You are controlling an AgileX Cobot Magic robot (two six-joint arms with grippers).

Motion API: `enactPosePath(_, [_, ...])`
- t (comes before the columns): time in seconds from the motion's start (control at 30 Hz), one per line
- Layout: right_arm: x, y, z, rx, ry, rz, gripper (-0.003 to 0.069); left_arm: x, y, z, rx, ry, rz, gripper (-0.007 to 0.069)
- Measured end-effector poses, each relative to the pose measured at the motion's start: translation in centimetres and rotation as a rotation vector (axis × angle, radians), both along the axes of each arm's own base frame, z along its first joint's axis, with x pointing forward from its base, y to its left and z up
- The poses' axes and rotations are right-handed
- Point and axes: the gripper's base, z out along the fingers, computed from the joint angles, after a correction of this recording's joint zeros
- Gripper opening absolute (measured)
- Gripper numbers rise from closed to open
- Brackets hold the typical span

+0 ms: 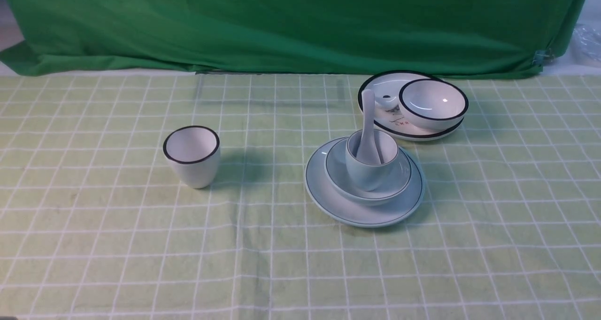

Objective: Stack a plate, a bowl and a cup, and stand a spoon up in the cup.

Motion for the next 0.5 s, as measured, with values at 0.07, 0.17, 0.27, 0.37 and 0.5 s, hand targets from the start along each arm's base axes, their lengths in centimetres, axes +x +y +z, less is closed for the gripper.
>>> enactPosePath(0.07, [-0.7,-0.6,-3.3,-0.024,-0.022,-0.078,0.0017,0.0,0.0,0.0,0.001,0.001,0.0,0.0002])
enactPosePath(0.17, [-1.0,-0.9,-5.8,-0.034,-0.025,-0.116,0.0017,0.0,0.0,0.0,0.001,0.001,0.0,0.0002])
enactPosePath(0.27, [-1.0,-1.0,-7.6,-0.031,0.0,-0.134,0.0017,0.0,0.0,0.0,0.001,0.002,0.0,0.0002])
enactPosePath(0.37, [-1.0,-1.0,-7.8,-0.015,0.001,-0.141,0.0017,0.0,0.0,0.0,0.002,0.005,0.001,0.0002])
enactPosePath(0.5, [-1.0,-1.0,-7.8,-0.012,-0.005,-0.143,0.0017,0.0,0.0,0.0,-0.001,0.008,0.003,0.0002])
